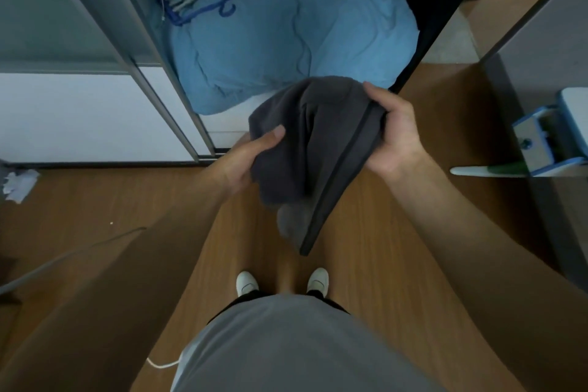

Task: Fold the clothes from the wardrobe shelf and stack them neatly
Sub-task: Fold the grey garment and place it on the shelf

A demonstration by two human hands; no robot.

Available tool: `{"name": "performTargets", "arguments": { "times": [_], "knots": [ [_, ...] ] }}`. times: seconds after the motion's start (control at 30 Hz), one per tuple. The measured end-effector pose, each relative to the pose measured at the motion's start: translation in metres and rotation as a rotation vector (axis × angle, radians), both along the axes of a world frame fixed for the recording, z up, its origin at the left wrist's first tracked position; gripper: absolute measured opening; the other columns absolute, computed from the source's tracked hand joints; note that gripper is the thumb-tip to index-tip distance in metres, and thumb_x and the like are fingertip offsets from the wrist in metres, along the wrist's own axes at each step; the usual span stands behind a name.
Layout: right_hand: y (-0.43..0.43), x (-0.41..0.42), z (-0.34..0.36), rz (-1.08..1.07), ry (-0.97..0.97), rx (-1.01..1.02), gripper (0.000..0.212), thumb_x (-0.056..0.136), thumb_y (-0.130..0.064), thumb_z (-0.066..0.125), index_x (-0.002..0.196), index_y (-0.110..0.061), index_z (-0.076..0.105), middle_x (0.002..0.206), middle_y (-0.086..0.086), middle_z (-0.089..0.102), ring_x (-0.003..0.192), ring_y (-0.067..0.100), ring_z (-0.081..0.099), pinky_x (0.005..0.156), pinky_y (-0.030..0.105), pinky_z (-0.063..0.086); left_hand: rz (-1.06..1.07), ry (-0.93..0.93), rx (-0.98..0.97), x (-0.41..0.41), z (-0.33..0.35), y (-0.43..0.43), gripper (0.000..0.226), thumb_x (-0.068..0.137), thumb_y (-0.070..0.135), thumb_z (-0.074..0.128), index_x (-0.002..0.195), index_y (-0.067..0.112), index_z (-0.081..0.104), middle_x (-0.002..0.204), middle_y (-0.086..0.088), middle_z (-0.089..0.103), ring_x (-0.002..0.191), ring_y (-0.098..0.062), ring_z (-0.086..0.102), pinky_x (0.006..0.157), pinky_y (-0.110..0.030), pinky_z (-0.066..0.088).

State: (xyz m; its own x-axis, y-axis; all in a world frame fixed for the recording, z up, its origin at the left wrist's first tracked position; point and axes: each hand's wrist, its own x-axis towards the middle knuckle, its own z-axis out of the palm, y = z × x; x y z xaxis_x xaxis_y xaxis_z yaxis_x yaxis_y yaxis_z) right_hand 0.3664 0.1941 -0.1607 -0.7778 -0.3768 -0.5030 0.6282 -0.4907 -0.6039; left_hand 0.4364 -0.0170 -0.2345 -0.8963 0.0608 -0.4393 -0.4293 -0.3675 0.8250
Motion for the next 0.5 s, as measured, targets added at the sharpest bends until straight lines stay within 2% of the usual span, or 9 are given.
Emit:
{"name": "performTargets", "arguments": {
  "times": [0.03,0.1,0.17,0.27,0.4,0.5],
  "knots": [
    [0.005,-0.003,0.001,-0.007,-0.015,-0.009,0.035,0.09,-0.027,0.064,0.112,-0.002,0.073,0.117,0.018,0.071,0.101,0.035,0.071,0.084,0.048,0.057,0.055,0.022,0.014,-0.003,0.006,0.004,0.034,0.091,0.032,0.068,0.122,0.016,0.065,0.119,-0.004,0.073,0.11,-0.019,0.069,0.081,-0.026,0.058],
    [0.018,-0.012,0.0,-0.033,-0.046,-0.043,0.043,0.09,-0.031,0.063,0.115,0.003,0.071,0.121,0.02,0.069,0.107,0.037,0.069,0.09,0.051,0.055,0.142,-0.003,0.048,-0.009,0.022,0.01,0.022,0.094,0.024,0.062,0.107,0.012,0.076,0.107,-0.008,0.076,0.098,-0.022,0.073,0.071,-0.026,0.059],
    [0.034,-0.018,-0.005,-0.05,-0.042,-0.086,0.049,0.091,-0.032,0.064,0.124,0.004,0.064,0.127,0.021,0.065,0.114,0.039,0.065,0.097,0.053,0.05,0.19,-0.065,0.106,-0.015,0.033,0.011,0.025,0.093,0.026,0.062,0.089,0.011,0.082,0.099,-0.01,0.077,0.088,-0.023,0.075,0.065,-0.028,0.059],
    [0.049,-0.021,-0.014,-0.003,0.004,-0.183,0.057,0.09,-0.041,0.066,0.122,0.007,0.066,0.135,0.023,0.059,0.125,0.04,0.057,0.104,0.053,0.045,0.26,-0.094,0.166,-0.02,0.043,0.013,0.028,0.091,0.026,0.063,0.078,0.01,0.082,0.092,-0.012,0.078,0.08,-0.024,0.075,0.061,-0.03,0.059],
    [0.042,0.003,-0.036,0.107,0.075,-0.044,0.061,0.093,-0.06,0.054,0.131,-0.012,0.065,0.137,0.013,0.061,0.126,0.03,0.059,0.098,0.043,0.053,0.295,-0.077,0.256,-0.026,0.052,0.024,0.033,0.093,0.025,0.061,0.075,0.007,0.082,0.089,-0.012,0.078,0.079,-0.024,0.075,0.063,-0.031,0.06],
    [0.028,0.026,-0.052,0.16,0.048,-0.005,0.063,0.091,-0.058,0.054,0.138,-0.015,0.058,0.138,0.012,0.061,0.127,0.029,0.059,0.101,0.045,0.051,0.299,-0.073,0.265,-0.031,0.056,0.027,0.039,0.095,0.026,0.06,0.068,0.007,0.081,0.084,-0.012,0.077,0.074,-0.023,0.076,0.058,-0.03,0.059]
  ]
}}
